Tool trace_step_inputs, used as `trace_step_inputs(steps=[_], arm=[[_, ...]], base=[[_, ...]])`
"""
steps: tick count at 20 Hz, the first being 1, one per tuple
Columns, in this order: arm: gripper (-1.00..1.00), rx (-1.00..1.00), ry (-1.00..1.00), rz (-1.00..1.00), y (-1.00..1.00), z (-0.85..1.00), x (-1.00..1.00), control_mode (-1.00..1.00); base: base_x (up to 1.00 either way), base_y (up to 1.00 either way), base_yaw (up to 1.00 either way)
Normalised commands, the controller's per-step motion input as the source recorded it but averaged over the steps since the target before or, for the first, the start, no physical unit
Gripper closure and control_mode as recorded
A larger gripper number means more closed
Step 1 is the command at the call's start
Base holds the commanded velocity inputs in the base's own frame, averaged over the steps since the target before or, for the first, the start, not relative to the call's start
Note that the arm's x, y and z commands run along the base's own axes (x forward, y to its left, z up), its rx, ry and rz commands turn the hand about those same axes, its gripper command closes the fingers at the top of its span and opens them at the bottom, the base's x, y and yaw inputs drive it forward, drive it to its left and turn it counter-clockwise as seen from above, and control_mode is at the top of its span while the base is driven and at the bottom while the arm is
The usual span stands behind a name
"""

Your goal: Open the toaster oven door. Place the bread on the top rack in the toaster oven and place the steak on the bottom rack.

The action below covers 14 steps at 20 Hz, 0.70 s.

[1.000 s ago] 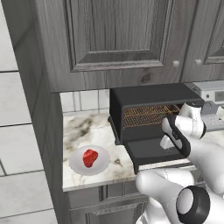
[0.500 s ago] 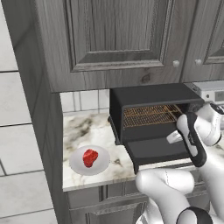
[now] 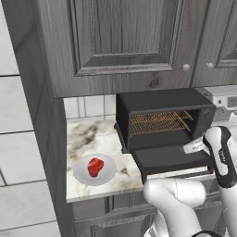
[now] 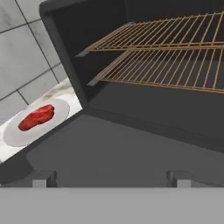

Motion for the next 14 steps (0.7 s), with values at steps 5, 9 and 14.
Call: trace_step_inputs(steps=[5,9,14], arm=[[-1.0,0.2,-0.29,0.18,-0.03,0.0,0.01,-1.0],[-1.0,0.11,-0.14,0.18,-0.03,0.08,0.06,-1.0],[-1.0,0.01,-0.11,0.05,-0.01,0.15,0.04,-1.0]], base=[[0.0,0.0,0.0],[0.0,0.0,0.0],[0.0,0.0,0.0]])
